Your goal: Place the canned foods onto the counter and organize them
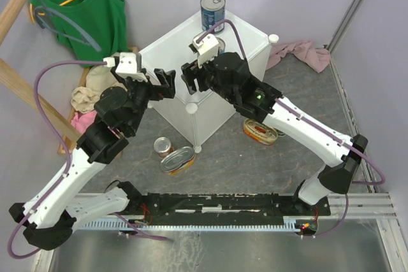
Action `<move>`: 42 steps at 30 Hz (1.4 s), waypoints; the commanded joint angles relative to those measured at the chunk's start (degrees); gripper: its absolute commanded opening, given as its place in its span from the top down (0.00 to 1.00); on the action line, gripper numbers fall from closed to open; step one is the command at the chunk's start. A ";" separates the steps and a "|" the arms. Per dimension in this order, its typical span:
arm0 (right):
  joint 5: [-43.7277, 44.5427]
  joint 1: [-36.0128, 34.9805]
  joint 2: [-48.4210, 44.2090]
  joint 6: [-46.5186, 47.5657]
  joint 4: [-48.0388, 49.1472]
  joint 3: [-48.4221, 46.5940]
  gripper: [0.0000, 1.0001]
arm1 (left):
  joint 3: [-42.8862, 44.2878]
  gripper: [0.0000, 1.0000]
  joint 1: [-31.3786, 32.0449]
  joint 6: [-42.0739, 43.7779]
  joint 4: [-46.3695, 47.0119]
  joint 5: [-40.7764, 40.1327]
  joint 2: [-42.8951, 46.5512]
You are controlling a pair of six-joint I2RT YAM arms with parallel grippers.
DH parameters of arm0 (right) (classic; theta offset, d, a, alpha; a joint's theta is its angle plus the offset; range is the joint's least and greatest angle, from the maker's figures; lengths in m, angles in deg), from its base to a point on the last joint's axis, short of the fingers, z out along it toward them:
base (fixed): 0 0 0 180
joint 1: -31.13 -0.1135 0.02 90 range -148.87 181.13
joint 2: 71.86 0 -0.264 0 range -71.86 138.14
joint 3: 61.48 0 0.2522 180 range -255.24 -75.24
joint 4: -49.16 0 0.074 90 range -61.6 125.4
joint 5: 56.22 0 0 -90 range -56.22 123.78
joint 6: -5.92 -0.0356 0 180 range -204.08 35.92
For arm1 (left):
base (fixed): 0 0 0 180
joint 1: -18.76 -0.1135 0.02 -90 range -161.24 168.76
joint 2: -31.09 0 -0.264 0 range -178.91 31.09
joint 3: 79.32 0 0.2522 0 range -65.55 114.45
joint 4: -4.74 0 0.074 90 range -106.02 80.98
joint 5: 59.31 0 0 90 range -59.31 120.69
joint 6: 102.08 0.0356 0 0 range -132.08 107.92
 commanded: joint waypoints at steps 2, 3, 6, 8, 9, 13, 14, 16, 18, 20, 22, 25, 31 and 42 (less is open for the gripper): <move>-1.80 5.24 -1.41 -0.10 2.30 -0.90 0.23 | -0.29 0.00 -0.03 -1.94 1.95 -0.71 -0.50; -2.46 6.17 -1.39 -0.35 2.72 -0.55 0.23 | -0.38 0.00 -0.07 -2.04 2.13 -0.68 -0.64; -3.93 8.29 -1.07 -0.64 2.77 -0.49 0.23 | -0.64 0.00 -0.01 -2.42 2.45 -0.32 -1.09; -4.53 9.65 -0.96 -0.51 2.97 -0.38 0.23 | -0.66 0.00 -0.07 -2.61 2.49 -0.17 -1.34; -4.86 10.25 -0.92 -0.46 3.17 -0.32 0.23 | -0.58 0.00 -0.03 -2.66 2.50 -0.09 -1.44; -6.21 12.59 -0.38 -0.26 3.30 -0.48 0.23 | -0.52 0.00 -0.03 -2.97 2.49 0.24 -1.63; -6.55 13.13 -0.26 -0.22 3.50 -0.49 0.23 | -0.49 0.00 -0.07 -3.01 2.47 0.26 -1.66; -7.18 14.17 0.17 0.03 3.63 -0.60 0.23 | -0.56 0.00 -0.03 -3.10 2.43 0.36 -1.63; -7.71 14.97 0.64 0.35 3.85 -0.81 0.23 | -0.57 0.00 -0.03 -3.18 2.34 0.31 -1.65; -8.08 15.86 1.27 0.62 4.00 -1.11 0.23 | -0.65 0.00 -0.03 -3.28 2.27 0.43 -1.67; -8.21 16.69 1.91 0.87 4.05 -1.48 0.23 | -0.74 0.00 -0.05 -3.36 2.23 0.39 -1.52; -8.31 17.86 2.88 0.93 4.16 -2.05 0.23 | -0.98 0.00 -0.03 -3.37 2.21 0.38 -1.34; -8.45 20.10 4.73 0.69 4.83 -3.30 0.23 | -1.26 0.00 -0.03 -3.20 2.08 0.21 -1.16; -8.46 22.88 7.25 0.17 5.23 -6.02 0.22 | -1.79 0.00 -0.03 -2.50 1.99 -0.01 -1.01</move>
